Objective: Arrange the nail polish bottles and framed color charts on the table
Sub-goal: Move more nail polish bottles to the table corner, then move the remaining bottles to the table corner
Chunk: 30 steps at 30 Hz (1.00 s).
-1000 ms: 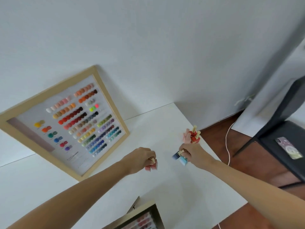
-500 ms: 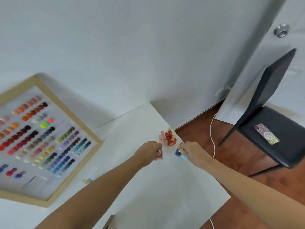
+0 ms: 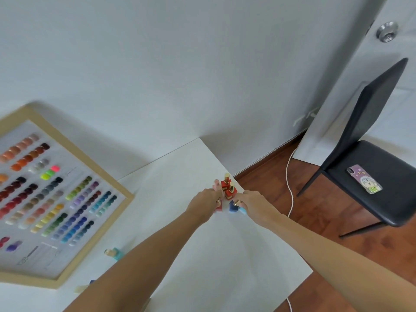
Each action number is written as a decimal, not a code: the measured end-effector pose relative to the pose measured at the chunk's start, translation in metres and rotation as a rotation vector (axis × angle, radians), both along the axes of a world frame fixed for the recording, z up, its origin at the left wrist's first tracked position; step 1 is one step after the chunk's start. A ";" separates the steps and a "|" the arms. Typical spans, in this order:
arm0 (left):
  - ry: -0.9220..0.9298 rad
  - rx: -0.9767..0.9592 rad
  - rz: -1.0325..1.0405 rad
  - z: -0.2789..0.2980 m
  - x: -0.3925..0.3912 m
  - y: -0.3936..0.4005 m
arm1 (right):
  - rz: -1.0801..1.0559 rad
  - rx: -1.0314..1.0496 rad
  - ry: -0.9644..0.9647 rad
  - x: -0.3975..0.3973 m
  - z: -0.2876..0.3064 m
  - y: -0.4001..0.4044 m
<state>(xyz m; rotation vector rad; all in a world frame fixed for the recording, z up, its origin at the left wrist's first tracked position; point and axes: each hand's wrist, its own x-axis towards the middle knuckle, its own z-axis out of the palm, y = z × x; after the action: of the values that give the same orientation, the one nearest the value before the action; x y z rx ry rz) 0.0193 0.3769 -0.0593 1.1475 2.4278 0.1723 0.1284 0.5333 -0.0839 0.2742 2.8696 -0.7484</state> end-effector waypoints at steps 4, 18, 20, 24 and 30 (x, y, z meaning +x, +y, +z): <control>-0.006 0.002 0.003 -0.001 0.001 -0.002 | -0.030 -0.046 0.018 0.004 0.000 0.003; 0.018 0.053 0.069 0.018 -0.001 -0.025 | -0.066 0.004 0.131 0.005 0.023 -0.008; 0.014 0.080 0.085 0.023 -0.005 -0.040 | -0.041 0.021 0.172 0.003 0.030 -0.017; -0.012 0.112 0.143 0.036 -0.015 -0.084 | 0.032 0.015 0.237 -0.009 0.044 -0.042; -0.002 0.157 0.273 0.058 -0.031 -0.185 | 0.157 0.004 0.253 -0.039 0.051 -0.108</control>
<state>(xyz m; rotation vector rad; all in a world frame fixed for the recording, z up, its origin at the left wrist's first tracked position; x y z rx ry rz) -0.0118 0.1917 -0.0010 0.8716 2.5984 0.4550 0.0895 0.4249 -0.0332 -0.0495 3.0809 -0.7998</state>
